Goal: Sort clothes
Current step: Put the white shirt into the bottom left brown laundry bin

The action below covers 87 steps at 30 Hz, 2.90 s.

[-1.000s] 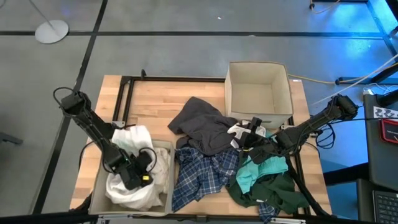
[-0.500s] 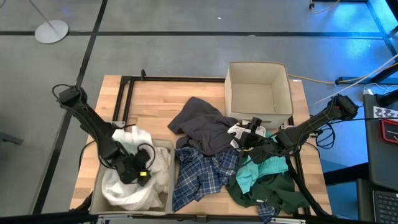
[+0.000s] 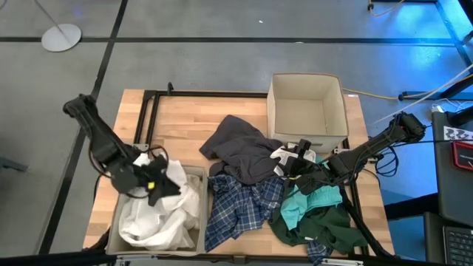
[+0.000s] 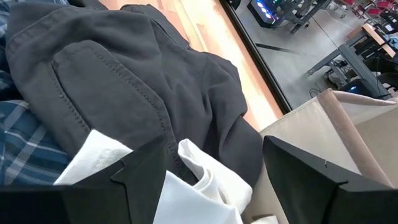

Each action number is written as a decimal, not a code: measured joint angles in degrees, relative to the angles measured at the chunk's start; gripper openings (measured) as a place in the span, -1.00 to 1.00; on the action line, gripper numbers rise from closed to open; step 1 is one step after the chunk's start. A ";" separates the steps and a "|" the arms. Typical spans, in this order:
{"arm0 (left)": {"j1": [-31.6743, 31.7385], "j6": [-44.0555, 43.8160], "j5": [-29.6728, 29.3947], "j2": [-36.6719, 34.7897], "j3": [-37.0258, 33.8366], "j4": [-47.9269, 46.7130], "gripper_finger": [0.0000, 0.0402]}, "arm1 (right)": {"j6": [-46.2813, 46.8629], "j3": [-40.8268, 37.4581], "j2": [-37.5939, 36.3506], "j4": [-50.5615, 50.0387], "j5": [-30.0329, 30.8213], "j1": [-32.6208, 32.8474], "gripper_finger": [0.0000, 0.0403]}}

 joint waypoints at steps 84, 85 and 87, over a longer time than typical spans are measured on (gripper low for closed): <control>1.51 2.63 12.06 16.54 5.28 -5.57 -1.00 | -0.20 0.00 0.00 -0.39 -0.01 0.01 0.31; 0.98 0.01 13.52 17.97 4.66 -5.44 -1.00 | -0.19 0.00 0.00 -0.41 0.00 0.00 0.31; 0.14 -4.95 17.69 20.69 3.13 -5.27 -1.00 | -0.20 0.00 0.00 -0.38 -0.01 0.00 0.31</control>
